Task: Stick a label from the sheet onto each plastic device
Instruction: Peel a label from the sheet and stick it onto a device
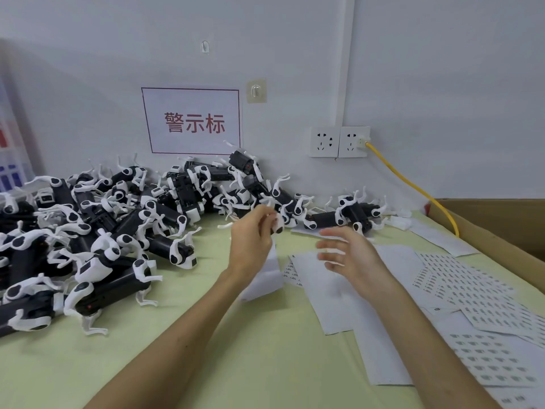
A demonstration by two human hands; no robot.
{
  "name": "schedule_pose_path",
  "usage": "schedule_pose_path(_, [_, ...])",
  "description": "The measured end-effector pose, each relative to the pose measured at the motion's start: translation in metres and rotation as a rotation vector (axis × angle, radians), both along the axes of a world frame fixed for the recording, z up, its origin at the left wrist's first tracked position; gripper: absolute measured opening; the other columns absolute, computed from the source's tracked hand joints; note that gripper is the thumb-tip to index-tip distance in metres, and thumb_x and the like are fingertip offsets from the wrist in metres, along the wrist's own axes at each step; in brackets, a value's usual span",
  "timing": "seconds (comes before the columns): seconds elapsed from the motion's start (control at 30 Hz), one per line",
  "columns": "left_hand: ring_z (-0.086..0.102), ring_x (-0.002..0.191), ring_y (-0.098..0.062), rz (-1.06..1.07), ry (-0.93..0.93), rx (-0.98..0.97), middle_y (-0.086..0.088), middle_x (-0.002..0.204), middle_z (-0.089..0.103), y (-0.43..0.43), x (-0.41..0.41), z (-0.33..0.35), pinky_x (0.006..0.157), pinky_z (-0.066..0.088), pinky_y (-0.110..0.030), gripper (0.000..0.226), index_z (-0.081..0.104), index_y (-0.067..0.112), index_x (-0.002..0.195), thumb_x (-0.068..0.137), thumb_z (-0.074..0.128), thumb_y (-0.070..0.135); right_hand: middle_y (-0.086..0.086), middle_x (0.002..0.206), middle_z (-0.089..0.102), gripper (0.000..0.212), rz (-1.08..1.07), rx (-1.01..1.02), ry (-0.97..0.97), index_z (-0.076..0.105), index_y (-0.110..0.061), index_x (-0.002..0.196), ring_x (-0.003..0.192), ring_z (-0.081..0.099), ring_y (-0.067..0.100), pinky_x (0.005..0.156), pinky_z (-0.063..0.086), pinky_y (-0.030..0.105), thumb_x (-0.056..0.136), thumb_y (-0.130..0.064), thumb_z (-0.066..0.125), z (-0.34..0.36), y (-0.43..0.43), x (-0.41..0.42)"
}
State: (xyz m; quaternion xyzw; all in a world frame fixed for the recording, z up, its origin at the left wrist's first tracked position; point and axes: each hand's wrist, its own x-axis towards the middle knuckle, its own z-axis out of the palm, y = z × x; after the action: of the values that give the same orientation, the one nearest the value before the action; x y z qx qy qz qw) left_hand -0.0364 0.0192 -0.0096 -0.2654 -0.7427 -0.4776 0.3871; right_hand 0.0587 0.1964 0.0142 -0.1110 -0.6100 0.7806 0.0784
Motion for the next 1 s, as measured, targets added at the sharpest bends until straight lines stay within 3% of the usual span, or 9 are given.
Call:
schedule_pose_path(0.13, [0.062, 0.073, -0.016, -0.157, 0.193, -0.113, -0.007, 0.083, 0.071, 0.018, 0.033, 0.011, 0.066, 0.052, -0.034, 0.016, 0.069, -0.002, 0.09, 0.09, 0.058, -0.014, 0.022, 0.098, 0.074, 0.048, 0.229, -0.129, -0.133, 0.061, -0.008, 0.113, 0.076, 0.072, 0.037, 0.067, 0.053, 0.037, 0.102, -0.05, 0.04, -0.002, -0.007, 0.002])
schedule_pose_path(0.3, [0.059, 0.084, -0.021, -0.341, 0.315, -0.353, -0.013, 0.09, 0.07, 0.031, 0.057, 0.0, 0.072, 0.049, -0.033, 0.044, 0.061, 0.008, 0.106, 0.076, 0.057, -0.024, 0.006, 0.071, 0.064, 0.048, 0.287, -0.341, -0.063, 0.064, -0.01, 0.095, 0.065, 0.065, 0.024, 0.066, 0.053, 0.033, 0.089, -0.057, 0.054, -0.002, -0.007, 0.0])
schedule_pose_path(0.43, [0.066, 0.083, -0.03, -0.323, 0.438, -0.485, -0.013, 0.094, 0.073, 0.026, 0.054, -0.011, 0.067, 0.055, -0.035, 0.054, 0.069, -0.002, 0.1, 0.06, 0.057, -0.035, 0.015, 0.096, 0.07, 0.054, 0.192, -0.472, 0.017, 0.073, -0.005, 0.099, 0.077, 0.064, 0.024, 0.074, 0.047, 0.035, 0.091, -0.055, 0.054, -0.001, 0.002, -0.001])
schedule_pose_path(0.63, [0.073, 0.091, -0.012, -0.467, -0.136, -0.088, 0.009, 0.093, 0.076, 0.028, 0.059, -0.018, 0.085, 0.055, -0.023, 0.025, 0.071, 0.012, 0.095, 0.089, 0.056, -0.007, 0.011, 0.091, 0.061, 0.018, -0.023, -0.124, 0.216, 0.065, -0.008, 0.108, 0.074, 0.065, 0.02, 0.073, 0.052, 0.037, 0.094, -0.019, 0.061, 0.001, 0.0, -0.001])
schedule_pose_path(0.7, [0.074, 0.098, -0.016, -0.648, -0.505, 0.096, 0.003, 0.098, 0.078, 0.027, 0.059, -0.015, 0.084, 0.055, -0.025, 0.016, 0.069, 0.012, 0.104, 0.096, 0.058, 0.005, 0.006, 0.086, 0.067, 0.011, -0.115, 0.084, 0.336, 0.07, -0.014, 0.098, 0.078, 0.065, 0.017, 0.072, 0.053, 0.029, 0.092, -0.008, 0.064, 0.0, -0.007, 0.0])
schedule_pose_path(0.77, [0.073, 0.105, -0.021, -0.755, -0.788, 0.232, -0.008, 0.109, 0.077, 0.026, 0.057, -0.011, 0.085, 0.053, -0.029, 0.028, 0.063, 0.011, 0.123, 0.102, 0.056, 0.028, -0.006, 0.089, 0.072, 0.025, -0.17, 0.332, 0.444, 0.071, -0.024, 0.098, 0.085, 0.066, 0.011, 0.076, 0.051, 0.019, 0.087, -0.002, 0.069, -0.003, -0.014, 0.001])
schedule_pose_path(0.83, [0.071, 0.109, -0.022, -0.749, -0.873, 0.264, -0.01, 0.118, 0.074, 0.025, 0.055, -0.01, 0.091, 0.052, -0.034, 0.05, 0.059, 0.009, 0.131, 0.099, 0.053, 0.047, -0.011, 0.094, 0.072, 0.028, -0.167, 0.517, 0.509, 0.07, -0.026, 0.1, 0.092, 0.067, 0.01, 0.082, 0.051, 0.02, 0.084, -0.003, 0.073, -0.008, -0.023, 0.001])
schedule_pose_path(0.93, [0.066, 0.119, -0.025, -0.702, -0.859, 0.314, -0.01, 0.124, 0.072, 0.026, 0.053, -0.012, 0.108, 0.048, -0.045, 0.049, 0.062, 0.009, 0.131, 0.104, 0.049, 0.047, -0.009, 0.105, 0.07, 0.031, -0.147, 0.654, 0.561, 0.069, -0.021, 0.109, 0.101, 0.065, 0.007, 0.089, 0.051, 0.022, 0.083, -0.006, 0.076, -0.017, -0.032, 0.001])
schedule_pose_path(1.0, [0.067, 0.116, -0.024, -0.712, -0.872, 0.372, -0.01, 0.125, 0.072, 0.024, 0.053, -0.012, 0.102, 0.051, -0.04, 0.053, 0.063, 0.01, 0.131, 0.099, 0.05, 0.05, -0.009, 0.11, 0.068, 0.029, -0.122, 0.652, 0.575, 0.069, -0.02, 0.112, 0.106, 0.064, 0.007, 0.092, 0.05, 0.024, 0.086, -0.006, 0.072, -0.018, -0.033, 0.0])
